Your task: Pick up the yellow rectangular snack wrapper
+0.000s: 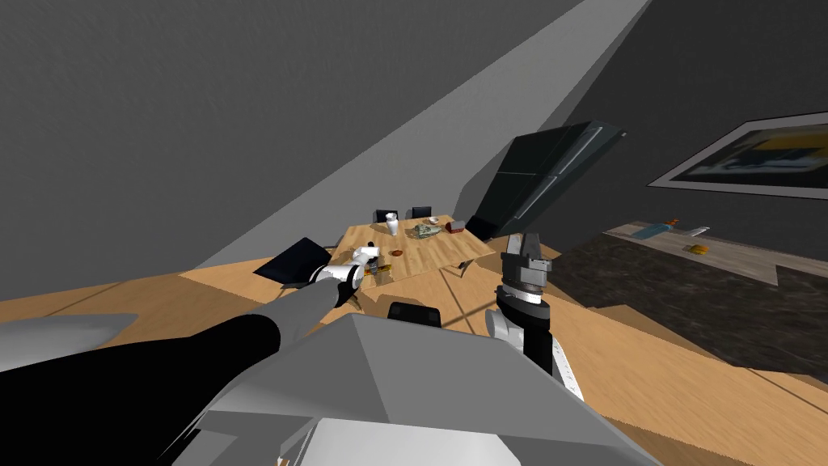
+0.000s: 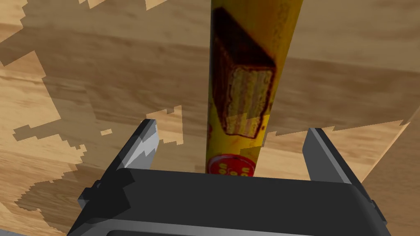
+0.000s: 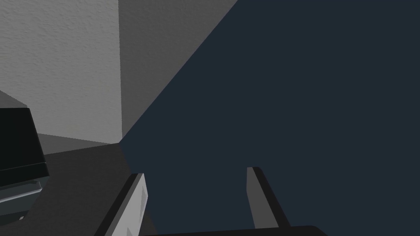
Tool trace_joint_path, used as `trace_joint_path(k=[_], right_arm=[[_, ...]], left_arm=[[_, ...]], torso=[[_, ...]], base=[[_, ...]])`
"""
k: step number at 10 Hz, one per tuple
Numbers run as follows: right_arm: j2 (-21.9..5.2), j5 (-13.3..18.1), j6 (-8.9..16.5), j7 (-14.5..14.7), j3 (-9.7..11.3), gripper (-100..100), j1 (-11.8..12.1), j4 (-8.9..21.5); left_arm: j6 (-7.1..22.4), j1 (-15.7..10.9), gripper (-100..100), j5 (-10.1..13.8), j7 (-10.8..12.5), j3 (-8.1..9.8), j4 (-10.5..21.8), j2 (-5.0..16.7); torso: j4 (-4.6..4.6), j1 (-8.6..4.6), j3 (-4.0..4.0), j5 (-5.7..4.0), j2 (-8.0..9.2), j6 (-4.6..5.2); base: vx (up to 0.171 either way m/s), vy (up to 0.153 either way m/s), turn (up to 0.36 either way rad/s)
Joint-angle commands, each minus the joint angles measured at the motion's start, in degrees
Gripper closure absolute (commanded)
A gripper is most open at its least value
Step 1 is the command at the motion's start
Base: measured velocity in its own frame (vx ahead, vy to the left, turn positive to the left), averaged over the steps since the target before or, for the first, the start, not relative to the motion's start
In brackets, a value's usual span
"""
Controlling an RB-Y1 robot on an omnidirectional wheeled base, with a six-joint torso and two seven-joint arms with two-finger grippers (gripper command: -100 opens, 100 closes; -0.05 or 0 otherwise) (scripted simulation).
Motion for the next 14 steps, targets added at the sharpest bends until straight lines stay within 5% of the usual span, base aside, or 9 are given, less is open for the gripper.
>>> trace_joint_path(k=[1,7,8,12,13,14], right_arm=[[0.0,0.0,0.0,0.0,0.0,0,0.0,0.0],[0.0,0.0,0.0,0.0,0.0,0,0.0,0.0],[0.0,0.0,0.0,0.0,0.0,0,0.0,0.0],[0.0,0.0,0.0,0.0,0.0,0,0.0,0.0],[0.0,0.0,0.0,0.0,0.0,0,0.0,0.0],[0.0,0.0,0.0,0.0,0.0,0,0.0,0.0]], left_arm=[[-1.96,0.92,-100,-0.35,-0.28,-0.71,0.52,-1.33],[-4.6,1.0,-100,-0.63,-0.58,-1.32,2.6,-2.29],[-4.5,1.09,100,-0.63,-0.6,-1.33,2.49,-2.33],[-4.44,1.09,100,-0.63,-0.63,-1.35,2.52,-2.36],[-4.44,1.09,0,-0.63,-0.63,-1.34,2.52,-2.36],[-3.52,1.66,100,-0.63,-0.51,-1.28,0.94,-2.39]], torso=[[0.0,0.0,0.0,0.0,0.0,0.0],[-0.03,0.0,-0.08,0.0,-0.14,0.01],[-0.02,0.03,-0.06,0.03,-0.1,0.04],[-0.03,0.13,-0.08,0.06,-0.14,0.03],[-0.03,0.13,-0.08,0.06,-0.14,0.03],[-0.03,0.13,-0.08,0.06,-0.14,0.03]], base=[[0.065,0.013,0.232],[0.049,0.002,0.057],[0.0,0.0,0.0],[0.0,0.0,0.0],[0.0,0.0,0.0],[-0.016,-0.003,-0.045]])
